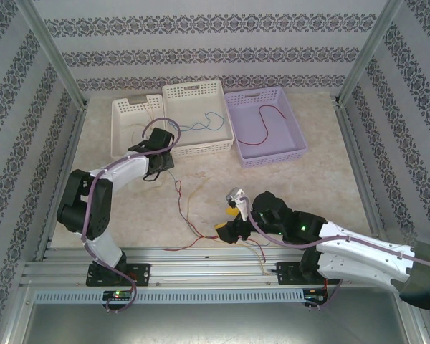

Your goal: Untangle the cables

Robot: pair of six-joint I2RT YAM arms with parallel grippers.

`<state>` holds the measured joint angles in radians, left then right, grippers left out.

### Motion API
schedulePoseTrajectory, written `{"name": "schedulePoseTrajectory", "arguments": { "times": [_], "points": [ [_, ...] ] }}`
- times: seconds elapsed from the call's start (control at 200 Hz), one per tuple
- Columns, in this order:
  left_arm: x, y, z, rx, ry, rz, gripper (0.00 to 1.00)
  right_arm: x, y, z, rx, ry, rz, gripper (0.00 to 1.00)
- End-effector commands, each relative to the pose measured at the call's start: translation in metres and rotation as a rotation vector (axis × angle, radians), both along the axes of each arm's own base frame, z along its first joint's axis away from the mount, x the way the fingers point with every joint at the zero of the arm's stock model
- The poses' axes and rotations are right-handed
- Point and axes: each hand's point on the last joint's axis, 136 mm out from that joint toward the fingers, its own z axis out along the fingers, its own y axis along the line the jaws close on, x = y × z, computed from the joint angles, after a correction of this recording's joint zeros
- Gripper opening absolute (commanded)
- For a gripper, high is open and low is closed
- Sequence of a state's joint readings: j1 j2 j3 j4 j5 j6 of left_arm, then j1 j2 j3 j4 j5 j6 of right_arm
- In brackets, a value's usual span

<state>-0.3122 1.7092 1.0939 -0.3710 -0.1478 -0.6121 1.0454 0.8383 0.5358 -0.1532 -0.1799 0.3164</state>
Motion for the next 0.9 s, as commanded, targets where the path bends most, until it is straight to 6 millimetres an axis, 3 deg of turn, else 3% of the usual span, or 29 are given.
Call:
{"name": "schedulePoseTrajectory", "arguments": {
  "times": [0.0,0.15,0.43,0.565,0.689,0.894],
  "points": [
    [0.016,0.007,0.012,0.02,-0.049,0.024,0.0,-0.003,-0.004,-0.004,-0.001,0.006,-0.01,0.76],
    [0.013,0.004,0.044,-0.008,-0.09,0.009,0.0,-0.004,-0.006,-0.002,0.006,0.004,-0.012,0.76],
    [-0.011,0.014,0.148,-0.019,-0.257,-0.021,0.0,-0.004,-0.004,-0.005,0.009,0.01,-0.01,0.76],
    [-0.001,0.031,0.188,0.001,-0.324,-0.006,0.0,-0.003,0.002,-0.005,0.014,0.014,-0.002,0.76],
    [0.026,0.056,0.182,0.015,-0.281,0.042,0.0,-0.002,0.007,-0.004,0.017,0.02,0.01,0.76],
    [0.071,0.081,0.122,-0.034,-0.155,0.108,0.0,-0.001,0.011,-0.008,0.013,0.028,0.015,0.76]
  ]
}}
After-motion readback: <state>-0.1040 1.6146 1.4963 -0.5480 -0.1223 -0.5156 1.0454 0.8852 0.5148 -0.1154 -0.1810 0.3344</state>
